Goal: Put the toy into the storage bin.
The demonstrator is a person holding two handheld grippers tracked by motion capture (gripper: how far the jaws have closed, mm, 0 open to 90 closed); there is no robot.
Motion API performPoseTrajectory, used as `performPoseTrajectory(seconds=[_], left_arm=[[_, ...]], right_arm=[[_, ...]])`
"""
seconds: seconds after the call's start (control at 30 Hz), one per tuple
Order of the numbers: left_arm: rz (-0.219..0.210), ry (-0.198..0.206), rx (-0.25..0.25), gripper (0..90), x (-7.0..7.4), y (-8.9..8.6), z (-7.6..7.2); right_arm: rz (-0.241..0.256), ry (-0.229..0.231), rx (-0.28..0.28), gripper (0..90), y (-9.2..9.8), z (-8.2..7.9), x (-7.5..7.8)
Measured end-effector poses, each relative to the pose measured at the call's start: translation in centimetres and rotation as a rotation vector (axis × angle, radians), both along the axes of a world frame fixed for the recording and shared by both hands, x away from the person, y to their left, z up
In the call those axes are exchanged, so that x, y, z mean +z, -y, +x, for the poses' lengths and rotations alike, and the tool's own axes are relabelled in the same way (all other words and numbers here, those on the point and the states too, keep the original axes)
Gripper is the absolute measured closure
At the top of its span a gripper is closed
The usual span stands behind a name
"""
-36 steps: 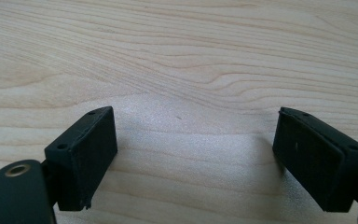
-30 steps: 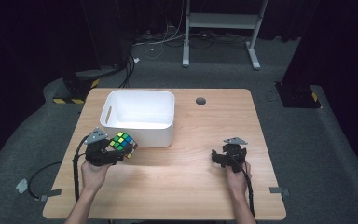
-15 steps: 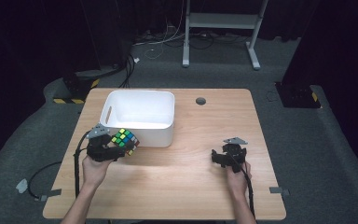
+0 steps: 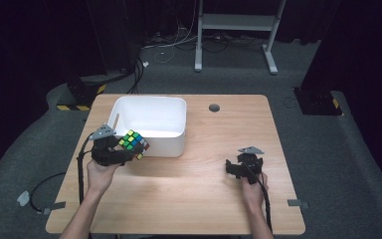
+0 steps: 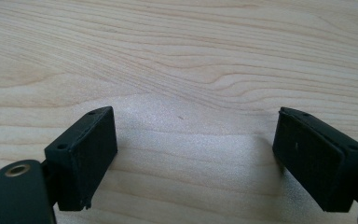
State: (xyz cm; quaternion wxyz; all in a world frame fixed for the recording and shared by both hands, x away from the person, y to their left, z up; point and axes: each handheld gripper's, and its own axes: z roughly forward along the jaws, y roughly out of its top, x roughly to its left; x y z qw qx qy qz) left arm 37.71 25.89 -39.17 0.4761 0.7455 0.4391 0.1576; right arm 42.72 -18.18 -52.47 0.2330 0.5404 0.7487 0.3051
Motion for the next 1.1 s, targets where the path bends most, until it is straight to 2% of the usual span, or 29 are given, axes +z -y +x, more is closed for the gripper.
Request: performPoseTrajectory(seconds=[0.13, 0.23, 0.33, 0.53, 0.63, 0.7, 1.1], left_arm=[[-0.006, 0.004, -0.015, 33.7, 0.6, 0.1, 0.3], [0.016, 0.012, -0.011, 33.7, 1.1, 0.4, 0.5], [-0.004, 0.014, -0.016, 33.7, 1.5, 0.4, 0.8], [0.006, 0.024, -0.031, 33.7, 2.0, 0.9, 1.4], [-0.001, 0.016, -0.033, 33.7, 2.1, 1.1, 1.6], [0.012, 0.019, -0.033, 33.7, 2.3, 1.1, 1.8], [0.006, 0.033, -0.005, 33.7, 3.6, 1.0, 2.9]], right_arm=[[0.001, 0.000, 0.001, 13.7, 0.0, 0.0, 0.0], [0.001, 0.000, 0.002, 13.7, 0.0, 0.0, 0.0], [0.001, 0.000, 0.002, 13.7, 0.0, 0.0, 0.0], [0.001, 0.000, 0.002, 13.7, 0.0, 0.0, 0.0], [0.001, 0.000, 0.002, 13.7, 0.0, 0.0, 0.0], [0.001, 0.000, 0.002, 13.7, 0.0, 0.0, 0.0], [0.001, 0.000, 0.004, 13.7, 0.0, 0.0, 0.0]])
